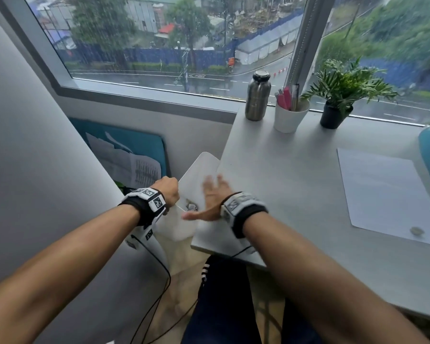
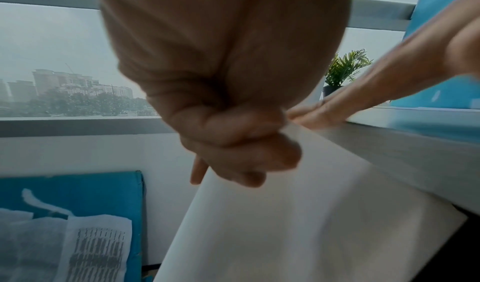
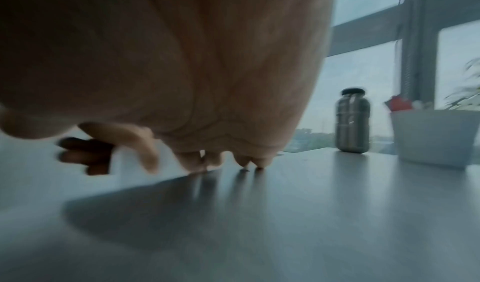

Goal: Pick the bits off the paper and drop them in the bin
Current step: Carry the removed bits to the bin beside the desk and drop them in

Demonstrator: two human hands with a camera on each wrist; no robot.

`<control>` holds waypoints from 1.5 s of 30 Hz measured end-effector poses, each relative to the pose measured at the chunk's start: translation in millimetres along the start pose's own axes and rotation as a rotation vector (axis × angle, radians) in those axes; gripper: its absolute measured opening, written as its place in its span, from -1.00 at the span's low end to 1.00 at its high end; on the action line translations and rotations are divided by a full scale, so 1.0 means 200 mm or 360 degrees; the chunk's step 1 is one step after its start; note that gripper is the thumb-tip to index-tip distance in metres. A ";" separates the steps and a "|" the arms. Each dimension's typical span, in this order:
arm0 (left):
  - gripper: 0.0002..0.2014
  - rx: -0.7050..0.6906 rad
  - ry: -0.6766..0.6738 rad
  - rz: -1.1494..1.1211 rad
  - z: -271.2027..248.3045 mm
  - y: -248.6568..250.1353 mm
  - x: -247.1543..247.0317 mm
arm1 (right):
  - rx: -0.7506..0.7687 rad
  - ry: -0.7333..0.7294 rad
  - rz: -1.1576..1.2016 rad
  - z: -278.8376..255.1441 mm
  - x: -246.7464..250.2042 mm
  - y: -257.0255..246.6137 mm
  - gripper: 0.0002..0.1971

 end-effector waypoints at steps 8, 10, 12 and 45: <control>-0.84 -0.0047 0.0043 -0.0015 -0.08 -0.03 -0.04 | 0.0040 0.0256 0.0011 -0.14 0.14 0.04 0.05; -0.80 -0.0060 0.0047 -0.0037 -0.09 -0.04 -0.04 | -0.0277 0.0252 -0.0042 -0.18 0.12 0.30 0.07; -0.83 -0.0072 0.0042 -0.0024 -0.11 -0.03 -0.05 | -0.0547 0.0035 0.0008 -0.22 -0.01 0.43 0.18; -0.76 -0.0057 0.0010 -0.0008 0.07 0.00 0.06 | -0.0858 0.0021 0.0113 0.03 0.07 0.76 0.19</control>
Point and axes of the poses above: each hand's wrist, its own z-axis towards the middle knuckle, its own x-axis out of the back of the hand, y = z × x, the point moved 9 cm from there along z, towards the middle knuckle, and after that the axes turned 12 degrees about -z, right-handed, at the moved point
